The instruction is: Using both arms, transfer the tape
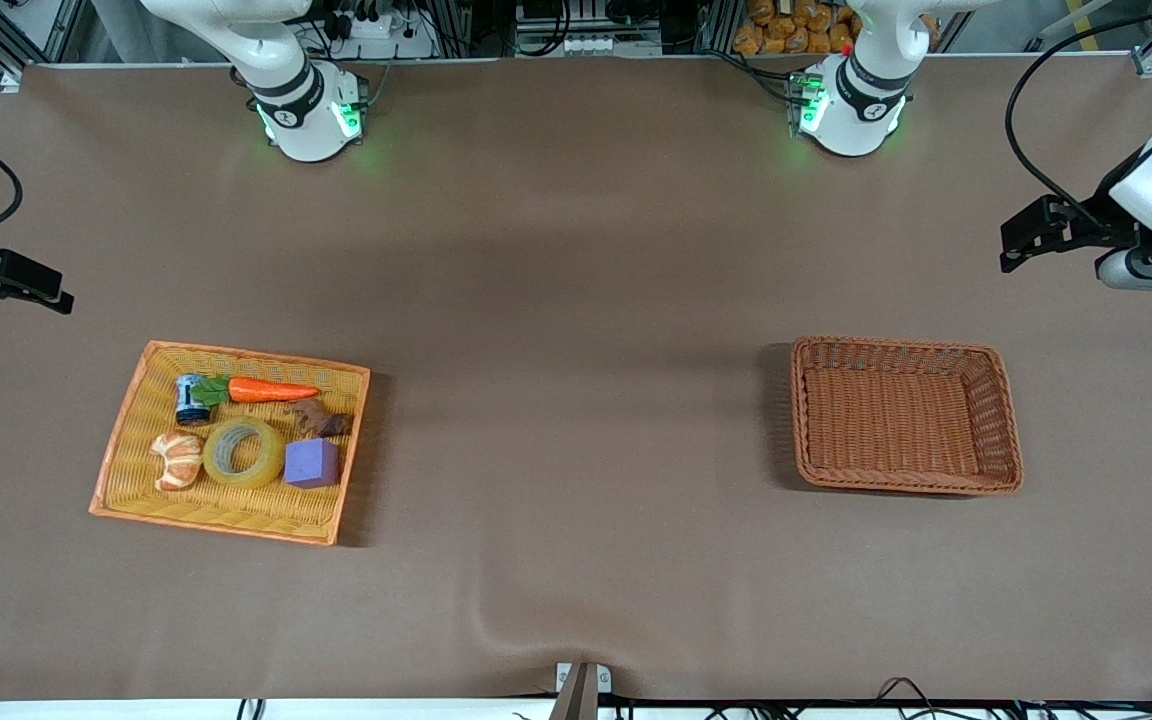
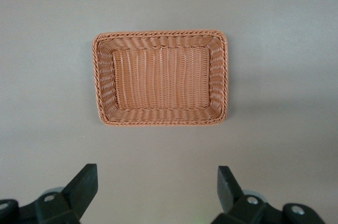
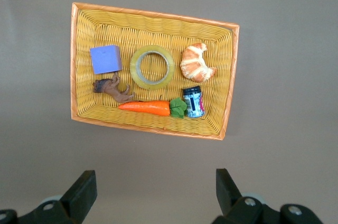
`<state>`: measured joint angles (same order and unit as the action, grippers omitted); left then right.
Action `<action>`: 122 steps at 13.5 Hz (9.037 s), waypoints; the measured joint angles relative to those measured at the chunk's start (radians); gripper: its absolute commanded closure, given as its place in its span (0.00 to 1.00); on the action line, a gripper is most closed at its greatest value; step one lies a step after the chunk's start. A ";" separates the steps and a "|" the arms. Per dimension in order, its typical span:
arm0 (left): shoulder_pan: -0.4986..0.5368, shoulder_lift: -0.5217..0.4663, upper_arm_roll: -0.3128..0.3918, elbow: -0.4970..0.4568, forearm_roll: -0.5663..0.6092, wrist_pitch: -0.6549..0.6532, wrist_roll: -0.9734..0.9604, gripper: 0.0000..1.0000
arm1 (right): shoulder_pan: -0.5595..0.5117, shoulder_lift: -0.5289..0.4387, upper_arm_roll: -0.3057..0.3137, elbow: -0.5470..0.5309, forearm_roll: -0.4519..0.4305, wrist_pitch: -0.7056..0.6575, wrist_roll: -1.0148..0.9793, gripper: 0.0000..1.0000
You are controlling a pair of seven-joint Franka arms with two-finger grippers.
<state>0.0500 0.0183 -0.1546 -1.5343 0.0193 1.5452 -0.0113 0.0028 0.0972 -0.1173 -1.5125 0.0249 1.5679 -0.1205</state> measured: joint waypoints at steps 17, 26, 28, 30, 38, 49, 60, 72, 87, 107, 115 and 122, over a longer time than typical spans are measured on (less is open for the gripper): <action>0.004 0.014 0.007 -0.006 0.001 -0.002 0.000 0.00 | -0.006 0.000 0.000 0.000 0.000 0.001 0.000 0.00; 0.003 0.014 0.006 -0.005 0.001 -0.002 0.000 0.00 | -0.007 0.000 0.000 0.000 0.000 0.001 0.000 0.00; 0.003 0.014 0.004 -0.005 0.001 -0.002 0.000 0.00 | -0.007 0.000 0.000 0.000 0.000 0.001 0.000 0.00; 0.001 0.014 0.002 -0.005 0.001 -0.003 0.000 0.00 | -0.007 0.000 0.000 -0.002 0.000 0.003 0.000 0.00; -0.002 0.018 -0.002 -0.006 0.001 -0.003 0.000 0.00 | 0.084 0.182 0.019 -0.083 0.043 0.271 -0.058 0.00; -0.004 0.038 -0.006 -0.004 0.001 0.002 0.000 0.00 | 0.108 0.550 0.009 -0.100 0.057 0.481 -0.311 0.17; -0.004 0.038 -0.006 -0.004 0.001 0.002 0.000 0.00 | 0.108 0.583 0.009 -0.102 0.103 0.479 -0.355 1.00; -0.005 0.049 -0.008 -0.003 0.001 0.008 0.000 0.00 | 0.527 0.497 0.064 0.173 0.172 0.394 0.321 1.00; -0.188 0.263 -0.013 -0.013 0.001 0.214 -0.293 0.00 | 0.688 0.774 0.077 0.331 0.172 0.546 0.640 0.00; -0.604 0.784 -0.015 0.123 0.001 0.836 -0.863 0.16 | 0.074 -0.127 -0.004 -0.110 0.024 0.038 0.184 0.00; -0.626 0.838 -0.012 0.124 0.001 0.854 -0.895 0.83 | 0.011 -0.123 0.007 -0.129 -0.023 0.026 0.055 0.00; -0.622 0.835 -0.001 0.146 0.033 0.868 -0.891 1.00 | 0.011 -0.123 0.015 -0.090 -0.023 0.016 0.050 0.00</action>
<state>-0.5725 0.8528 -0.1558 -1.3882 0.0520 2.4133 -0.9020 0.0138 -0.0255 -0.1022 -1.6020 0.0015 1.5842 -0.0705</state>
